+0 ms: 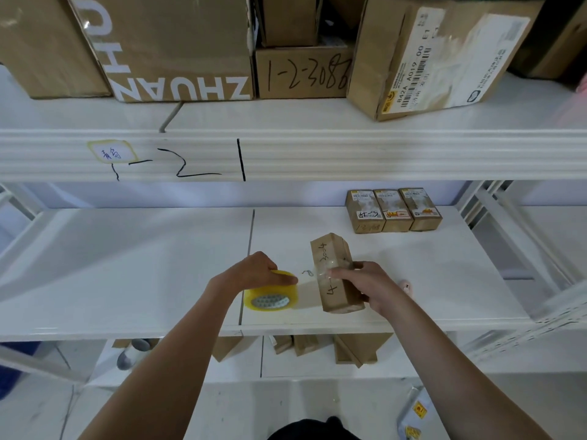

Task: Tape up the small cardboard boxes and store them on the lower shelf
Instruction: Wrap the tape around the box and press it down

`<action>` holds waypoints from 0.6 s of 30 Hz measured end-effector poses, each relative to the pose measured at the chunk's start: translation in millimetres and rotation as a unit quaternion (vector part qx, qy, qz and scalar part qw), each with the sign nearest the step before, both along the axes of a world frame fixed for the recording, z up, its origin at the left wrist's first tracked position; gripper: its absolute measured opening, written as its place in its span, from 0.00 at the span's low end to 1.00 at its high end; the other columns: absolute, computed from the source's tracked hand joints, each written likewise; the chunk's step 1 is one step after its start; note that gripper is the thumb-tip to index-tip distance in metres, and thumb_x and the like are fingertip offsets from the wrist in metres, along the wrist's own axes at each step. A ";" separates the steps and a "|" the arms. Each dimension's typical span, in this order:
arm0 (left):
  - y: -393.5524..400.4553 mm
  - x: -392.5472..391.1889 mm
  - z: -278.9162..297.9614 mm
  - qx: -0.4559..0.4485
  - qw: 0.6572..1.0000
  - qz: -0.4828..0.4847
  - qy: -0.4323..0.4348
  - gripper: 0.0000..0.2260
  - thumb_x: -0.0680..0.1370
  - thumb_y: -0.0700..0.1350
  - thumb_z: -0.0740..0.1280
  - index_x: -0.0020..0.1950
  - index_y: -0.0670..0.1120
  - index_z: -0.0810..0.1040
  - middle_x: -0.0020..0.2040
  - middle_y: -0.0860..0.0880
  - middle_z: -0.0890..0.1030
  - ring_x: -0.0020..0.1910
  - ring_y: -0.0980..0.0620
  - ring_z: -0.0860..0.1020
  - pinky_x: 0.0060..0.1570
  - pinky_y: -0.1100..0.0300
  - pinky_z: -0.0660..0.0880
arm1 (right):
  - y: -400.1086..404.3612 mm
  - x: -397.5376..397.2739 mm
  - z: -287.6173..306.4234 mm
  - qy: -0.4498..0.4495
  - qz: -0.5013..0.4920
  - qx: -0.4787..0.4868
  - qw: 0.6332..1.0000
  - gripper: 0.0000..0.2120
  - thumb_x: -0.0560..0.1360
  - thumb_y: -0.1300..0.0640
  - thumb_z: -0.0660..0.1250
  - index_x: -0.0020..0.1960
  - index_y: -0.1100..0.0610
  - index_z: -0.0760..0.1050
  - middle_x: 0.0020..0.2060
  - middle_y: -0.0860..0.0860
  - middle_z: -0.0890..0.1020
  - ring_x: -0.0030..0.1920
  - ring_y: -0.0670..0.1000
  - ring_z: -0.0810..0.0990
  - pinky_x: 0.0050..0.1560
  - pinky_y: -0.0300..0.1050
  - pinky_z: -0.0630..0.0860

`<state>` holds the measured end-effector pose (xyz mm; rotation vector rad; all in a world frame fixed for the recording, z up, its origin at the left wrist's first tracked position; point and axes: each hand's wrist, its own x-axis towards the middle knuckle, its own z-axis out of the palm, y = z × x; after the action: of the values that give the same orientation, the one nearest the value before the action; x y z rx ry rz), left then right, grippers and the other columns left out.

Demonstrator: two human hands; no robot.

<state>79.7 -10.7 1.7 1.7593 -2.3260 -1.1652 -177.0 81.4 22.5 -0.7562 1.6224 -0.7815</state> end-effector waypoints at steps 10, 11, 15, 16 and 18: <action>5.6 -0.8 -0.9 -0.005 0.999 0.007 -0.034 0.29 0.66 0.75 0.69 0.30 0.49 0.74 0.30 0.53 0.77 0.30 0.57 0.77 0.31 0.63 0.69 | 2.3 5.7 8.3 -0.072 0.032 -0.033 0.996 0.25 0.66 0.52 0.82 0.59 0.54 0.79 0.47 0.52 0.88 0.47 0.51 0.87 0.40 0.41 0.81; 6.0 -1.5 0.2 -0.004 1.000 0.008 -0.028 0.29 0.66 0.75 0.69 0.29 0.49 0.74 0.29 0.53 0.76 0.29 0.57 0.76 0.31 0.63 0.68 | 3.0 7.0 8.9 -0.081 0.040 -0.037 0.995 0.26 0.67 0.52 0.81 0.62 0.55 0.79 0.49 0.53 0.88 0.49 0.52 0.87 0.44 0.43 0.81; 6.2 -7.2 2.2 0.004 1.000 0.012 -0.004 0.28 0.67 0.73 0.70 0.31 0.48 0.75 0.31 0.52 0.78 0.30 0.56 0.77 0.34 0.62 0.70 | 4.4 15.2 8.0 -0.137 0.057 -0.048 0.988 0.28 0.71 0.53 0.78 0.68 0.57 0.76 0.54 0.57 0.86 0.57 0.59 0.84 0.58 0.52 0.81; 6.6 -9.2 2.3 0.010 1.000 0.013 0.004 0.27 0.68 0.72 0.71 0.32 0.48 0.76 0.32 0.51 0.79 0.32 0.54 0.78 0.36 0.61 0.72 | 5.0 16.9 7.2 -0.154 0.053 -0.047 0.986 0.27 0.73 0.53 0.77 0.69 0.58 0.75 0.55 0.58 0.86 0.58 0.59 0.84 0.59 0.53 0.80; 6.8 -12.2 4.3 0.018 1.000 0.019 0.014 0.27 0.69 0.71 0.71 0.34 0.46 0.77 0.36 0.47 0.81 0.35 0.52 0.79 0.40 0.58 0.74 | 6.7 18.5 4.9 -0.179 0.061 -0.047 0.981 0.23 0.75 0.52 0.74 0.68 0.59 0.77 0.57 0.59 0.85 0.61 0.60 0.82 0.64 0.56 0.79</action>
<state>67.5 -3.9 6.0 1.7772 -2.2609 -1.2264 -158.4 88.1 27.4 -0.7277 1.2122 -0.8560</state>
